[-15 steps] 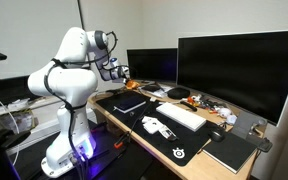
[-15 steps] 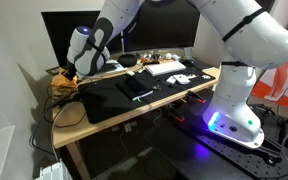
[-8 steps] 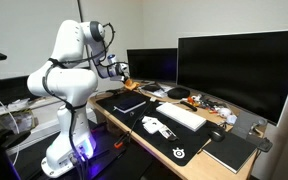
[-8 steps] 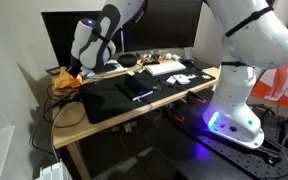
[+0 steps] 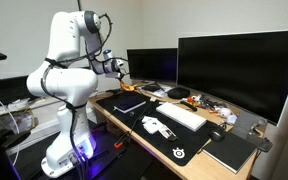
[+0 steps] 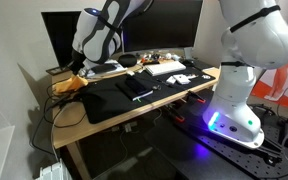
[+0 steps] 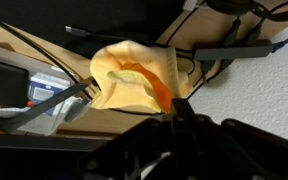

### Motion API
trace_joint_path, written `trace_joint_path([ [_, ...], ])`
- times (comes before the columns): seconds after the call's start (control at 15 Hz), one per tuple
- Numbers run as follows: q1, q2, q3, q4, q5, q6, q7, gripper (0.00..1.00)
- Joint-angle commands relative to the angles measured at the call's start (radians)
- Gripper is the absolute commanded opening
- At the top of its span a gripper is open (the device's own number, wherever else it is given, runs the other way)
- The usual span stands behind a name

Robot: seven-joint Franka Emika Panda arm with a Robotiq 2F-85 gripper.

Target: Pick up the orange cloth and place it on top of the black book

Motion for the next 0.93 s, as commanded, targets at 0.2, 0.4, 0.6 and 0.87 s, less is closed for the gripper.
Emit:
trace_joint_path([
  [0.2,0.063,-0.161,-0.033,-0.129,-0.032,0.013,-0.004,0.00],
  [0.4,0.095,-0.211,-0.054,-0.145,-0.045,0.009,0.005,0.00],
  [0.6,0.139,-0.262,-0.084,-0.161,-0.051,0.002,0.013,0.00],
  [0.87,0.207,-0.324,-0.140,-0.190,-0.061,-0.003,0.027,0.00],
])
